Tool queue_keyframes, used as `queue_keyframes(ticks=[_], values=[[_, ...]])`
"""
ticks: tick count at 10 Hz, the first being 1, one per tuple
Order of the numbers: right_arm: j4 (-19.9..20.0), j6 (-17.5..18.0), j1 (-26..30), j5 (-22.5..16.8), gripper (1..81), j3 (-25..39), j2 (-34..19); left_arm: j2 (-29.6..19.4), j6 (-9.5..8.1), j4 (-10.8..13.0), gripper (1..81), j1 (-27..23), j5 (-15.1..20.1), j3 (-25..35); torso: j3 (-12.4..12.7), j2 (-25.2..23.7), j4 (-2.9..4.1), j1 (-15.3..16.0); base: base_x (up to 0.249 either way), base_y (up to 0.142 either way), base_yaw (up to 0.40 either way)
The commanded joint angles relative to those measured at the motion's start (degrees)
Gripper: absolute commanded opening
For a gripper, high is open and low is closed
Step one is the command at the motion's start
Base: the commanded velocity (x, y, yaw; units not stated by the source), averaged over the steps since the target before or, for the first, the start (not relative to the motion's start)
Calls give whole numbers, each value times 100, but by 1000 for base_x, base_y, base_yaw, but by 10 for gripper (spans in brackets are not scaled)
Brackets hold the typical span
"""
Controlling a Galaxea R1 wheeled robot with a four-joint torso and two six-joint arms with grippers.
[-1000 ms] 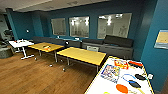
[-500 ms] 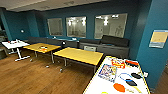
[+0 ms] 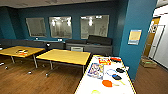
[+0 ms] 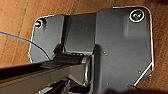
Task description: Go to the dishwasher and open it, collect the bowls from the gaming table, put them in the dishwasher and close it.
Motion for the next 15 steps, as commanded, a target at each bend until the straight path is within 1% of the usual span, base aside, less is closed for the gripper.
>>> queue_keyframes(ticks=[1,5,6,9,13,15], values=[[-40,-12,336,-294,811,18,-4,-34,-22,-29,811,-278,258,1,0,0,0,0,0,0,-400],[-41,-12,336,-294,811,18,-4,-34,-31,-38,811,-278,276,1,0,0,0,-2,0,0,-396],[-40,-3,336,-286,811,18,-4,-34,-31,-38,811,-278,267,1,0,0,0,-2,0,0,-207],[-22,5,336,-259,811,18,-39,-34,-31,-38,811,-278,258,1,0,0,0,-2,0,-71,0],[-14,14,336,-259,811,1,-74,-34,-31,-38,811,-278,258,1,0,0,0,-2,0,0,0],[-23,5,336,-259,811,1,-74,-34,-31,-38,811,-278,241,1,0,-5,0,-3,105,0,0]])
